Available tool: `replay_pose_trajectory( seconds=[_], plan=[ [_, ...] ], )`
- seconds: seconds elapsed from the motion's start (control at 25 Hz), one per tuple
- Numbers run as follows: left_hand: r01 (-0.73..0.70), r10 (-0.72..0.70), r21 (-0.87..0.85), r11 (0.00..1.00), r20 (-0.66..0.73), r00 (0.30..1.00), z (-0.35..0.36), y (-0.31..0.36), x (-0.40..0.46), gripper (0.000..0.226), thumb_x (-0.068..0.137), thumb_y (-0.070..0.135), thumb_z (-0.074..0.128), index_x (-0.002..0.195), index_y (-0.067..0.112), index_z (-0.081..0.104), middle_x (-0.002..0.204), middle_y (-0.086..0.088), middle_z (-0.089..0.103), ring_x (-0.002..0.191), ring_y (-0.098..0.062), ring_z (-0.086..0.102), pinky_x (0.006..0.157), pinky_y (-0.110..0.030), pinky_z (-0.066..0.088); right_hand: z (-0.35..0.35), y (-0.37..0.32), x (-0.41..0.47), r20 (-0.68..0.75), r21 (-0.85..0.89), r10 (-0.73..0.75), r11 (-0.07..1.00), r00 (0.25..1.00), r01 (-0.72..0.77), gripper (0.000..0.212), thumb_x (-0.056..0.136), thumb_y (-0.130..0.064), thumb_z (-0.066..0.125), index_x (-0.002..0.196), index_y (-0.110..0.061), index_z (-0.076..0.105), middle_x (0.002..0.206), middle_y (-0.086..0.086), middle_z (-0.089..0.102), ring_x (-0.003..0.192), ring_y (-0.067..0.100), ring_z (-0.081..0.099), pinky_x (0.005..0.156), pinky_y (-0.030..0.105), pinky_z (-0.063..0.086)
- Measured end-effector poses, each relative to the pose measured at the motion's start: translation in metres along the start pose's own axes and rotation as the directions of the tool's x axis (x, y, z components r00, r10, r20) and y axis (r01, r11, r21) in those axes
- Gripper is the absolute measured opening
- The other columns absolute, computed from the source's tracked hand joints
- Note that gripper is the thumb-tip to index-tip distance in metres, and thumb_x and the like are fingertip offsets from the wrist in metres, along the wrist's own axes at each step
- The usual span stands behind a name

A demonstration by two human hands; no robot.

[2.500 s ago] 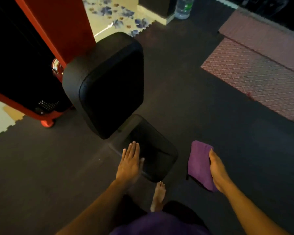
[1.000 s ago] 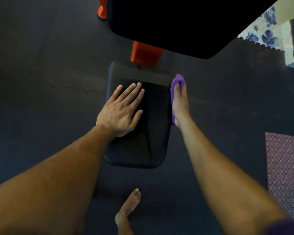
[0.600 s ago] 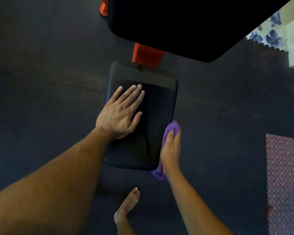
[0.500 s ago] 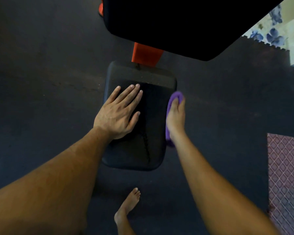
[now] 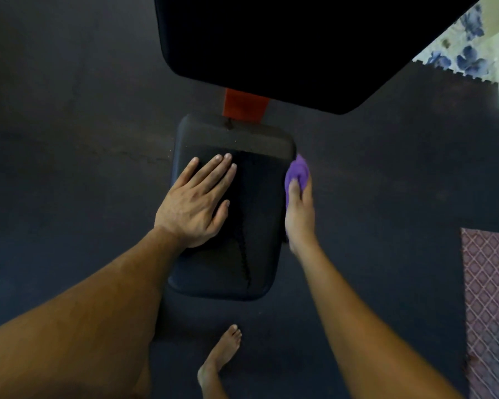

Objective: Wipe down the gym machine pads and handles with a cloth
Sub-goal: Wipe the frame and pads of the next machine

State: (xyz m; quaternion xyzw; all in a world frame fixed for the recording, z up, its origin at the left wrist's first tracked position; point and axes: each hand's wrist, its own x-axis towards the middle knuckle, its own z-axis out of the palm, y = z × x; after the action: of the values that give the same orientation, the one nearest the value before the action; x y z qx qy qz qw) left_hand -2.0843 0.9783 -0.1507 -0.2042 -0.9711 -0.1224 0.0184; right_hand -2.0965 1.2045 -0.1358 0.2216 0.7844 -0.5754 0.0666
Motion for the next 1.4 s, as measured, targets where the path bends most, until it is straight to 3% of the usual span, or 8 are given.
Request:
replay_pose_trajectory(
  seconds=[0.2,0.44,0.68,0.8,0.92,1.08,1.28,1.4],
  plan=[
    [-0.011,0.01,-0.029,1.0,-0.031,0.999,0.001,0.001,0.0,0.065,0.104,0.039,0.034,0.162,0.011,0.027,0.171,-0.008,0.019,0.159,-0.021,0.013,0.128,-0.051,0.015,-0.005,0.012,-0.017,-0.038,-0.076,0.098,0.992,0.994,-0.101,0.045,0.11,-0.037,0.034,0.155,-0.032,0.033,0.152,-0.016,0.04,0.136,0.0,0.037,0.114,0.023,0.028],
    [-0.011,0.01,-0.066,0.998,-0.017,1.0,0.001,0.0,-0.001,0.066,0.102,0.038,0.035,0.162,0.01,0.027,0.171,-0.008,0.019,0.159,-0.021,0.014,0.128,-0.052,0.014,0.008,-0.056,0.097,0.071,-0.291,-0.093,0.95,0.993,0.11,0.026,0.105,-0.035,0.036,0.108,-0.048,0.058,0.112,-0.015,0.065,0.104,0.005,0.06,0.098,0.036,0.045],
    [0.03,-0.027,-0.044,0.999,0.058,0.998,-0.008,0.001,0.001,0.065,0.108,0.044,0.025,0.165,0.013,0.016,0.172,-0.006,0.011,0.159,-0.02,0.008,0.13,-0.048,0.006,-0.036,-0.095,0.124,0.348,-0.656,-0.105,0.682,0.932,0.321,0.041,0.107,-0.038,0.035,0.14,-0.019,0.053,0.138,0.009,0.059,0.127,0.026,0.054,0.101,0.028,0.037],
    [0.261,-0.259,-0.073,0.963,0.032,0.965,-0.002,0.033,-0.027,0.064,0.11,0.046,0.025,0.164,0.013,0.016,0.172,-0.007,0.013,0.16,-0.021,0.007,0.129,-0.048,0.011,-0.023,-0.11,0.129,0.506,-0.737,-0.013,0.512,0.862,0.441,0.05,0.104,-0.048,0.032,0.145,-0.025,0.048,0.145,0.01,0.055,0.133,0.031,0.051,0.112,0.043,0.038],
    [0.416,-0.42,-0.095,0.904,-0.023,0.907,0.006,0.064,-0.046,0.067,0.109,0.051,0.03,0.164,0.014,0.022,0.172,-0.007,0.015,0.159,-0.021,0.011,0.128,-0.049,0.017,0.002,-0.112,0.129,0.613,-0.673,0.016,0.534,0.79,0.511,0.043,0.106,-0.046,0.033,0.146,-0.034,0.045,0.145,-0.002,0.054,0.133,0.018,0.049,0.112,0.034,0.036],
    [0.409,-0.42,-0.125,0.904,-0.072,0.905,0.006,0.059,-0.045,0.063,0.108,0.046,0.034,0.162,0.013,0.028,0.169,-0.007,0.023,0.158,-0.022,0.02,0.128,-0.049,0.018,0.051,-0.131,0.134,0.735,-0.612,0.059,0.487,0.676,0.623,0.037,0.109,-0.04,0.034,0.137,-0.025,0.052,0.125,-0.003,0.055,0.108,0.002,0.047,0.094,0.013,0.033],
    [0.426,-0.433,-0.112,0.898,-0.055,0.899,0.008,0.064,-0.05,0.061,0.107,0.042,0.031,0.163,0.018,0.027,0.17,-0.004,0.023,0.158,-0.018,0.017,0.129,-0.046,0.014,0.148,-0.156,0.111,0.925,-0.279,-0.13,0.404,0.357,0.871,0.029,0.109,-0.023,0.038,0.121,-0.007,0.059,0.107,0.007,0.057,0.093,0.012,0.047,0.071,0.001,0.028],
    [0.432,-0.442,-0.141,0.891,-0.051,0.895,0.005,0.061,-0.048,0.06,0.106,0.04,0.031,0.163,0.019,0.027,0.17,-0.001,0.022,0.158,-0.016,0.016,0.129,-0.045,0.014,0.153,-0.156,0.112,0.945,-0.252,-0.091,0.403,0.313,0.88,0.029,0.108,-0.021,0.041,0.126,-0.009,0.06,0.11,0.001,0.057,0.094,0.004,0.045,0.071,-0.007,0.026]
  ],
)
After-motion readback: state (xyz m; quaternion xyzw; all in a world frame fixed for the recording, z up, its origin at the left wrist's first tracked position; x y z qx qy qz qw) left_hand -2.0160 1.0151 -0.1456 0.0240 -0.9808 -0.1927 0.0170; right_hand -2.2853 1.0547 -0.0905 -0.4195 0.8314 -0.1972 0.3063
